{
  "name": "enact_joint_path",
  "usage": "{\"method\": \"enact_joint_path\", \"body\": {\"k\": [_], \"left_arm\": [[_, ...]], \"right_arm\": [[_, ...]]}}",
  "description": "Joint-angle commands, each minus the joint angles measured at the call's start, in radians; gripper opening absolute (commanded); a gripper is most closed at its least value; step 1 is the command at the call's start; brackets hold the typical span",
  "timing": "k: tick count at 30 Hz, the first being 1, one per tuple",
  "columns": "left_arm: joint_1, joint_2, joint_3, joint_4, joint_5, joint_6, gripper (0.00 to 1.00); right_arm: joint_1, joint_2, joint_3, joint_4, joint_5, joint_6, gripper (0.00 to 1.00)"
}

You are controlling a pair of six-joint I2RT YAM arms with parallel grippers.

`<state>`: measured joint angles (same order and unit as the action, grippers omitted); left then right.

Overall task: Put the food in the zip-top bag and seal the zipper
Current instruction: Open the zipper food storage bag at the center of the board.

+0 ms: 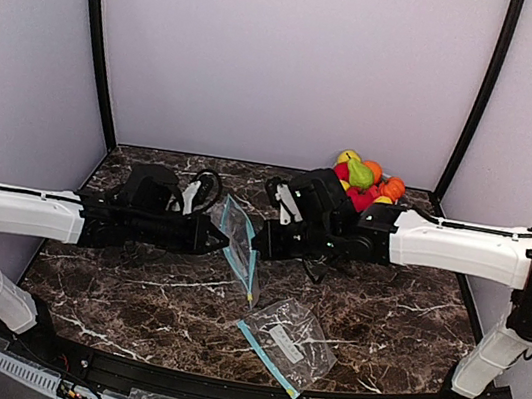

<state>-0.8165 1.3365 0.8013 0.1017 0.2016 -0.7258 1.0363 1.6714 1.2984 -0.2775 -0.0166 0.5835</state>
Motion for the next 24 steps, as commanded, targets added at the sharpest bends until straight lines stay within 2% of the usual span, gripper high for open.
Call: {"method": "enact_joint_path", "body": {"k": [1,8,20,22,24], "left_arm": [[-0.004,-0.047,0.022,-0.035,-0.024,0.019,0.01],[-0.004,-0.092,0.082,-0.218,-0.084,0.083,0.01],[-0.004,-0.074,0.142,-0.321,-0.077,0.126,0.01],[-0.004,-0.065,0.138,-0.32,-0.09,0.115,0.01],[-0.004,-0.055,0.139,-0.312,-0.095,0.11,0.01]], "right_arm": [[0.007,0.005,0.015,-0.078,0.142,0.054,0.0],[-0.011,-0.019,0.027,-0.146,0.241,0.088,0.0],[-0.051,0.0,0.004,-0.113,0.165,0.078,0.0],[-0.052,-0.012,-0.006,-0.08,0.116,0.047,0.12],[-0.051,-0.039,-0.022,-0.052,0.072,0.017,0.31]]}}
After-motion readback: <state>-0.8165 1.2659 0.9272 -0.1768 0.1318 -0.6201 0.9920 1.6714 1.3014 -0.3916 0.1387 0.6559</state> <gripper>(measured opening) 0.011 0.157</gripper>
